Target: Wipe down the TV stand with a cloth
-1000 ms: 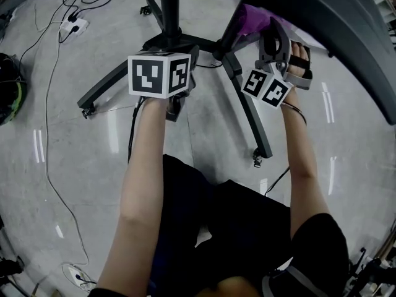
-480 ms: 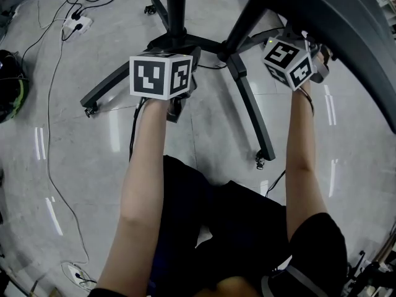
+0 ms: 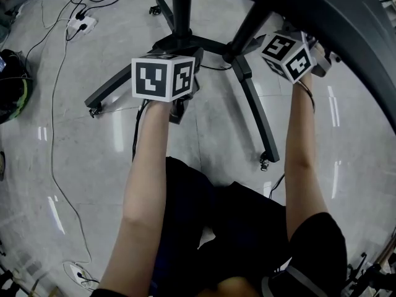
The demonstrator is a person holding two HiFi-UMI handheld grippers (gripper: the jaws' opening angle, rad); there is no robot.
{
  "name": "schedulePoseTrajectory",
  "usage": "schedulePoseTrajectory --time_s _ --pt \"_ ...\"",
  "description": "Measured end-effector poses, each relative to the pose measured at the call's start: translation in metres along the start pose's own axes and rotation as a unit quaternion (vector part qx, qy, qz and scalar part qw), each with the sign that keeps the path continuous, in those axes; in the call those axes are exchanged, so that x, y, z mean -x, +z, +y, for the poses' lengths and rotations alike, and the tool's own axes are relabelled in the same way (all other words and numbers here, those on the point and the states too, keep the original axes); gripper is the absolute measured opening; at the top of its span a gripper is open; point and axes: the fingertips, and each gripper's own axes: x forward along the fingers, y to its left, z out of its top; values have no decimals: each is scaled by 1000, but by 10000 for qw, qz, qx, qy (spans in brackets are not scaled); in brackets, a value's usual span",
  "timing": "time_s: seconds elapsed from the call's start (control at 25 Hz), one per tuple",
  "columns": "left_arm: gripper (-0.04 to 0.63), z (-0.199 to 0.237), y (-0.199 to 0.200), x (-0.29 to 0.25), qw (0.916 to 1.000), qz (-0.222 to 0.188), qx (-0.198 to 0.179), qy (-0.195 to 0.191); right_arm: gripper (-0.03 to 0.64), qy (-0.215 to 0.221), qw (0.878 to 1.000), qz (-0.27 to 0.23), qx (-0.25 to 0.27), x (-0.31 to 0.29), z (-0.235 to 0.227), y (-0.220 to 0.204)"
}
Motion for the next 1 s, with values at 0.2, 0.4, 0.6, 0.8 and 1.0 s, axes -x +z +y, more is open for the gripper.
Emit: schedulePoseTrajectory --time_s 0.2,0.4,0.6,0.8,1.0 --pt "8 -4 -1 -3 10000 17 -23 -47 106 285 9985 -141 453 14 27 2" --pt "8 -4 -1 -5 10000 46 -25 -20 106 563 9964 -223 588 22 57 -5" --pt "8 -3 -2 -6 10000 69 -17 -4 106 704 9939 -247 809 28 73 -10" --pt "8 -3 -4 -7 10000 81 -5 -5 106 869 9911 -262 972 33 90 -16" --pt "8 -3 -3 -7 10000 69 9 3 106 1020 9882 -261 1109 37 103 -21"
